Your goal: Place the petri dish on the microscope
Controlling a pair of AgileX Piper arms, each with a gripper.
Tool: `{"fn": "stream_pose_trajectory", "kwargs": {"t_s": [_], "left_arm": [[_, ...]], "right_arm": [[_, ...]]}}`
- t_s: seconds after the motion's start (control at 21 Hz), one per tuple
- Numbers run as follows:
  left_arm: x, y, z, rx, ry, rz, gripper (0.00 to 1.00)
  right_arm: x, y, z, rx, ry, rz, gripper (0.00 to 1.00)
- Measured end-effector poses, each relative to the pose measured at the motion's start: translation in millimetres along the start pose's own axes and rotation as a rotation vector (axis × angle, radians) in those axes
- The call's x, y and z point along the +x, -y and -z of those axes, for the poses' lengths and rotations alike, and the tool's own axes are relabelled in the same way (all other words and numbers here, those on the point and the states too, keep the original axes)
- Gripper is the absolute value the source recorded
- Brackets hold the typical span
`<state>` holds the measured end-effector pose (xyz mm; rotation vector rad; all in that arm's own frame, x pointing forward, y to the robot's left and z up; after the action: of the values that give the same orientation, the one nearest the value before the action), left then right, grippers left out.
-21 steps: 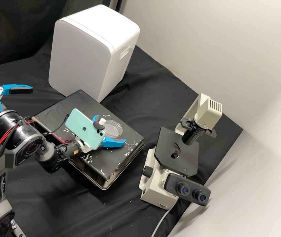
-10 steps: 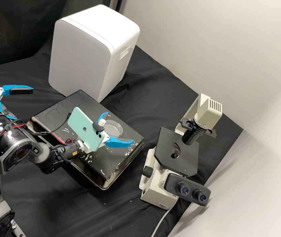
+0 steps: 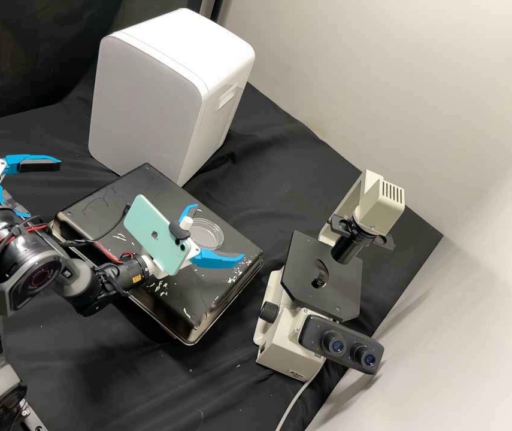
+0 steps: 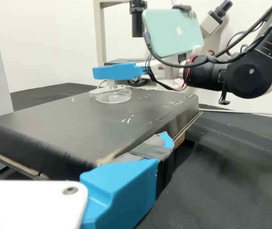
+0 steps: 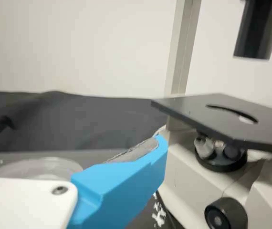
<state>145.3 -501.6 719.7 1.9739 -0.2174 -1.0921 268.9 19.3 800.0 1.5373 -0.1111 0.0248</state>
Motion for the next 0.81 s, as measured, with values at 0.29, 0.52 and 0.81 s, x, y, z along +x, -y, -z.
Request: {"fn": "stream_pose_trajectory", "kwargs": {"t_s": [0.29, 0.52, 0.81], "left_arm": [[0.1, -0.1, -0.1, -0.001, 0.001, -0.002, 1.0], [0.9, 1.2, 0.3, -0.008, -0.002, 0.002, 1.0], [1.5, 1.9, 0.5, -0.016, -0.007, 0.004, 1.0]], "right_arm": [[11.7, 11.2, 4.7, 0.0, -0.009, 0.038, 1.0], [14.0, 15.0, 2.7, -0.015, -0.002, 0.05, 1.0], [15.0, 15.3, 2.8, -0.019, 0.0, 0.052, 0.0]]}}
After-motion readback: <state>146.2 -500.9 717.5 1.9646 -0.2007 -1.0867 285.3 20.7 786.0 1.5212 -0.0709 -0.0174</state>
